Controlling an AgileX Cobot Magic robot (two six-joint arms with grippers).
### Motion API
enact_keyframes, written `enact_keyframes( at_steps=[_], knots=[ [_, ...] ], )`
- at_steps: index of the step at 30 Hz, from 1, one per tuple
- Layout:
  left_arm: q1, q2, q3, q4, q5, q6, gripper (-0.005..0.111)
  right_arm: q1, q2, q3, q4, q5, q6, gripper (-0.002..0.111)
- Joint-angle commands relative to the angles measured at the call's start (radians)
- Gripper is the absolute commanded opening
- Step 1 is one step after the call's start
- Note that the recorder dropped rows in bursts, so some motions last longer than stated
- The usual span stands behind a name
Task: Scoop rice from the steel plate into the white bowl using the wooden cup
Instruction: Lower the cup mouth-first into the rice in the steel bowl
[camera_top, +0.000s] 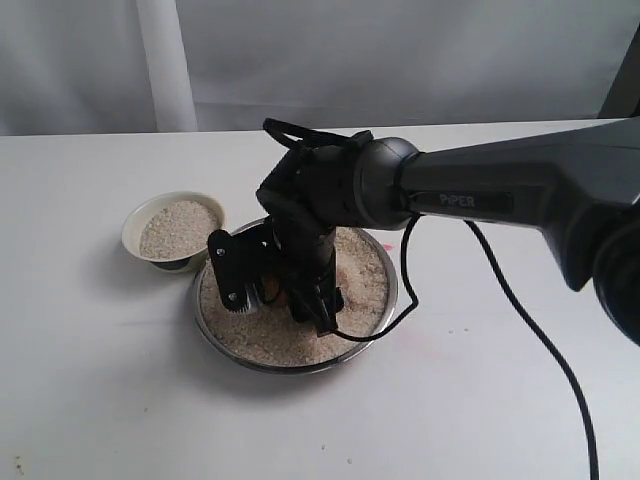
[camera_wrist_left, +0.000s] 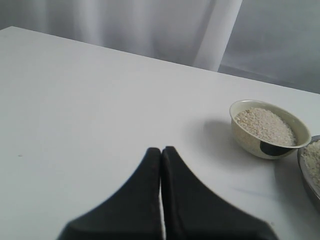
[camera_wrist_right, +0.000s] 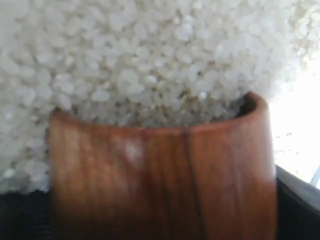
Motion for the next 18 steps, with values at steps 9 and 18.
enact_keyframes(
  at_steps=[9,18],
  knots=[
    [-0.006,0.0,-0.001,-0.005,-0.006,-0.005,0.0,-0.069,-0.018,0.001,0.242,-0.046,-0.041,0.0],
    [-0.006,0.0,-0.001,-0.005,-0.006,-0.005,0.0,-0.12,-0.018,0.021,0.482,-0.086,-0.151,0.0]
  ],
)
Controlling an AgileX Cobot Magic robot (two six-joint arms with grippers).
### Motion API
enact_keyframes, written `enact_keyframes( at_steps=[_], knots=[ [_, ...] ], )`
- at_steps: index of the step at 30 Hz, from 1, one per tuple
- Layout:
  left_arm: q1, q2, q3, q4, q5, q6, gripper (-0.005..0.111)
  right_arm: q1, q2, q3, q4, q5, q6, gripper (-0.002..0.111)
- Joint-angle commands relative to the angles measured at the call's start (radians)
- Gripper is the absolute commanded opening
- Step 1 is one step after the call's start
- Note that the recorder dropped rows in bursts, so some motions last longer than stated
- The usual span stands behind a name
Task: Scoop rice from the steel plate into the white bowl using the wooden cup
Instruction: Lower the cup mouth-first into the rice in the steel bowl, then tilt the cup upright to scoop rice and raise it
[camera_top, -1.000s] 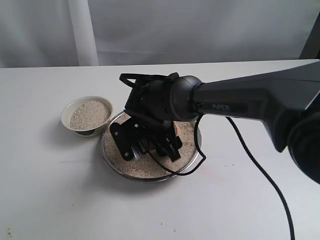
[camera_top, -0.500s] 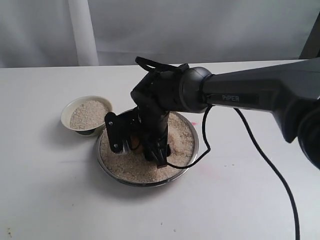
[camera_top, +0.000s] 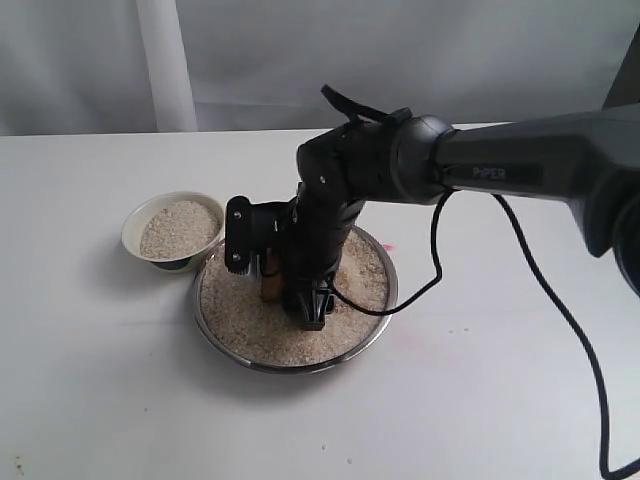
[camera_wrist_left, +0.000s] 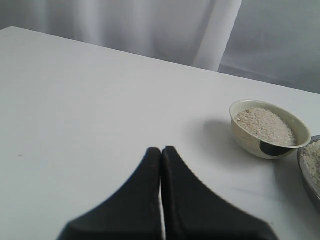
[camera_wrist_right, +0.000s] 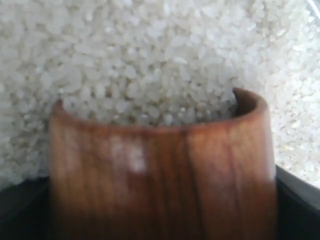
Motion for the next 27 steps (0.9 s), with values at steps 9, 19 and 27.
enact_keyframes(
  at_steps=[9,19,27],
  knots=[
    [-0.006,0.0,-0.001,-0.005,-0.006,-0.005,0.0,-0.075,-0.031,0.113,0.397,-0.161,-0.272,0.0],
    [-0.006,0.0,-0.001,-0.005,-0.006,-0.005,0.0,-0.149,-0.06,0.245,0.802,-0.234,-0.625,0.0],
    [-0.006,0.0,-0.001,-0.005,-0.006,-0.005,0.0,-0.165,-0.06,0.3,1.264,-0.238,-0.735,0.0]
  ],
)
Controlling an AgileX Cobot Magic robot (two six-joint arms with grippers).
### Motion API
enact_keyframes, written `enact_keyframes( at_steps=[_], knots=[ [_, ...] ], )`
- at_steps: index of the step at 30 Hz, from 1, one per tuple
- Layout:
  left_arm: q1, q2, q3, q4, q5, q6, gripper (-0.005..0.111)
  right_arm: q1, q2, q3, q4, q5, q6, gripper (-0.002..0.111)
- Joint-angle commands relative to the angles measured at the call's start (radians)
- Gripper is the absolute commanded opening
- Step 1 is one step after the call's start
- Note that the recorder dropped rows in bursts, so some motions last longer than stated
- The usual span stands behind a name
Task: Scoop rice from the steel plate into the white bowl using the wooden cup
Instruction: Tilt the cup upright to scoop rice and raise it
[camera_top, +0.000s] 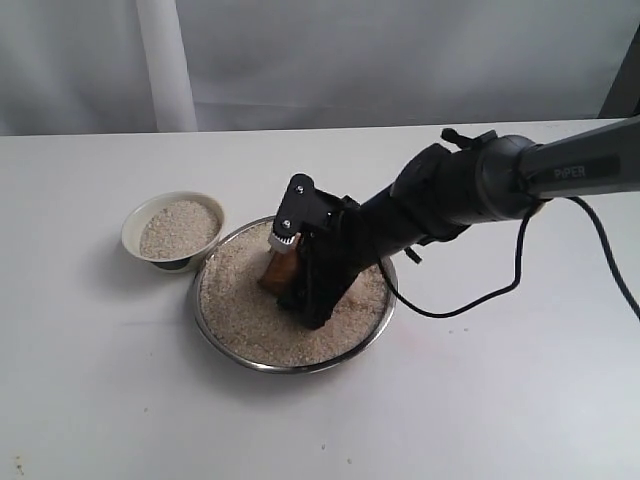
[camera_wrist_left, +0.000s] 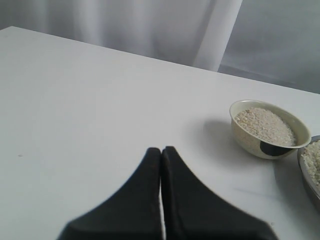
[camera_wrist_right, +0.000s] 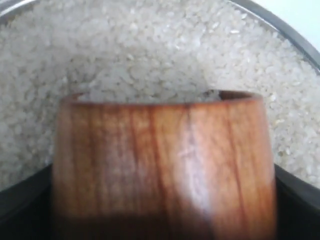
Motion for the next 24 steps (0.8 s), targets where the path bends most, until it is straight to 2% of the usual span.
enact_keyframes(
  at_steps=[1,3,5,6,24],
  knots=[
    [-0.006,0.0,-0.001,-0.005,-0.006,-0.005,0.0,-0.007,-0.007,0.024,0.292,-0.011,-0.026,0.0],
    [-0.006,0.0,-0.001,-0.005,-0.006,-0.005,0.0,-0.007,-0.007,0.034,0.374,-0.011,-0.026,0.0],
    [-0.006,0.0,-0.001,-0.005,-0.006,-0.005,0.0,-0.009,-0.007,0.034,0.377,-0.011,-0.026,0.0],
    [-0.006,0.0,-0.001,-0.005,-0.006,-0.005,0.0,-0.012,-0.007,0.037,0.377,-0.005,-0.446,0.0],
    [-0.006,0.0,-0.001,-0.005,-0.006,-0.005,0.0,-0.025,-0.058,0.037,0.384,0.1,-0.446,0.0]
  ],
)
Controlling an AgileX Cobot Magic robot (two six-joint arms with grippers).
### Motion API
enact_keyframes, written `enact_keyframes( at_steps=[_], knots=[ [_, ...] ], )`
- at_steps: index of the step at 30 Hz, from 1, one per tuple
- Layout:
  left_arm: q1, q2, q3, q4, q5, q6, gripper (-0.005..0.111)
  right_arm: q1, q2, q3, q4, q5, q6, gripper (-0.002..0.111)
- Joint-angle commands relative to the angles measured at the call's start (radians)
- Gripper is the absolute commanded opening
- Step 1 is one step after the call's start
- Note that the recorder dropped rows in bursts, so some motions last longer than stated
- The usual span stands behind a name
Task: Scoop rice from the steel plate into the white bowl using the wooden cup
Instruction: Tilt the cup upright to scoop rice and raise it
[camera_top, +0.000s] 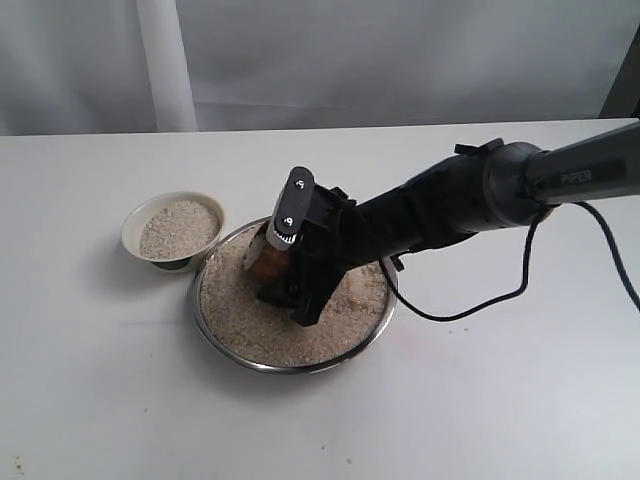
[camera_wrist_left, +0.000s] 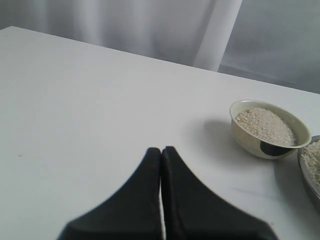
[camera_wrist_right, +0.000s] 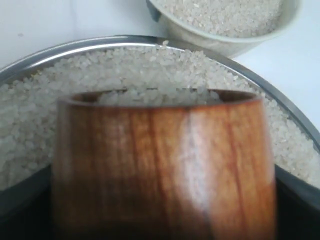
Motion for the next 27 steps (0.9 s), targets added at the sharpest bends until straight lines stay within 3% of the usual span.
enact_keyframes(
  at_steps=[1,23,27],
  knots=[
    [-0.006,0.0,-0.001,-0.005,-0.006,-0.005,0.0,-0.013,-0.052,0.0,0.02,0.068,-0.014,0.0],
    [-0.006,0.0,-0.001,-0.005,-0.006,-0.005,0.0,-0.002,-0.098,0.0,0.024,0.1,-0.007,0.0],
    [-0.006,0.0,-0.001,-0.005,-0.006,-0.005,0.0,0.004,-0.1,-0.016,0.024,0.04,0.004,0.0]
  ],
)
